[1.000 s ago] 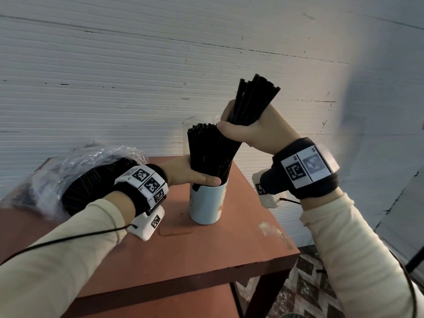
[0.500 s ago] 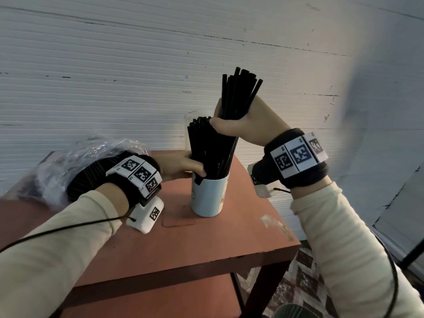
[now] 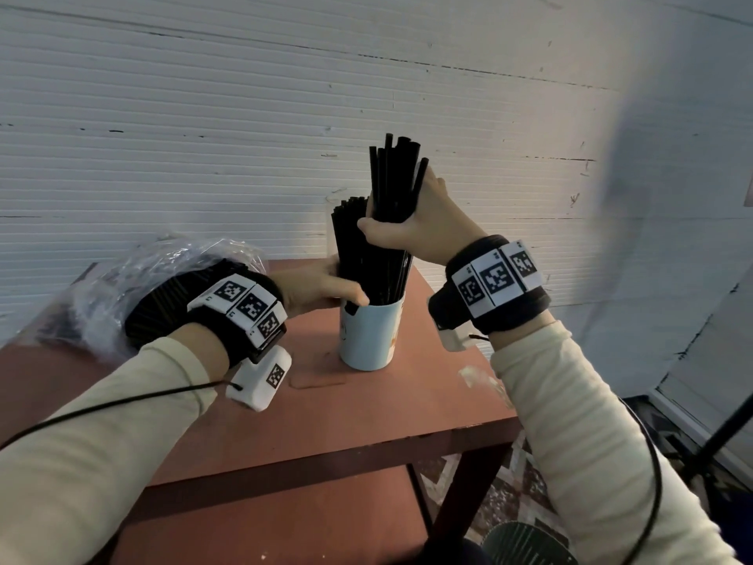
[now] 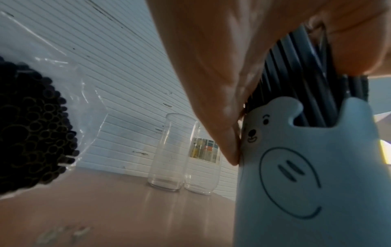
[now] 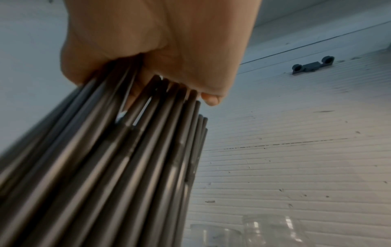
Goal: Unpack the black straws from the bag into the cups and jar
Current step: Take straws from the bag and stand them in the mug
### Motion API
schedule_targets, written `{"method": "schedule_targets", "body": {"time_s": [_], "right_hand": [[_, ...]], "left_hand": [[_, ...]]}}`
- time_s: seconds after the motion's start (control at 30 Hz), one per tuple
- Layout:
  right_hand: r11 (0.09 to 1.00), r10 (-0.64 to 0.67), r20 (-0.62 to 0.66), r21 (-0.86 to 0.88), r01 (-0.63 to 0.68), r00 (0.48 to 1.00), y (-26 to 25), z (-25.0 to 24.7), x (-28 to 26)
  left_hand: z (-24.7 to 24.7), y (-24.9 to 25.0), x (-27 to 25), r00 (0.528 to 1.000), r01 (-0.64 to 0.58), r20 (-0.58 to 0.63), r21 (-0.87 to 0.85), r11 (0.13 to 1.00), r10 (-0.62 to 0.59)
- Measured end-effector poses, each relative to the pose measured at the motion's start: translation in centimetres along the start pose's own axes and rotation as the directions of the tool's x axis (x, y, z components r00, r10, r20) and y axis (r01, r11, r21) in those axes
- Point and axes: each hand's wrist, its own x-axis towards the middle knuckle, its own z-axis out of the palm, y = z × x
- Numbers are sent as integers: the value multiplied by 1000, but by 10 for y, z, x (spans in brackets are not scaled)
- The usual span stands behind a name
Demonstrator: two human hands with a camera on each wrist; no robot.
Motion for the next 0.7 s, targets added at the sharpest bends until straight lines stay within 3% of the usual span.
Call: {"method": "schedule_targets", "body": {"time_s": [0.13, 0.33, 0.43, 0.57, 0.7], "right_hand": [[998, 41, -24, -39, -42, 999, -2, 1, -2], [989, 130, -51, -56, -133, 990, -7, -3, -7], [988, 148, -102, 53, -144, 984, -6, -3, -11], [970, 41, -331, 240, 43, 943, -11, -2, -16], [971, -179, -489, 55, 234, 854, -21, -1, -8]], "left_hand": [[3, -4, -4, 995, 2, -99, 228, 974, 21], [7, -6, -7, 988, -8, -147, 296, 955, 53], [8, -8, -8, 984, 0, -168, 348, 938, 63], [8, -11, -5, 982, 13, -177, 396, 918, 63], [8, -10, -6, 982, 24, -180, 409, 912, 55]]}}
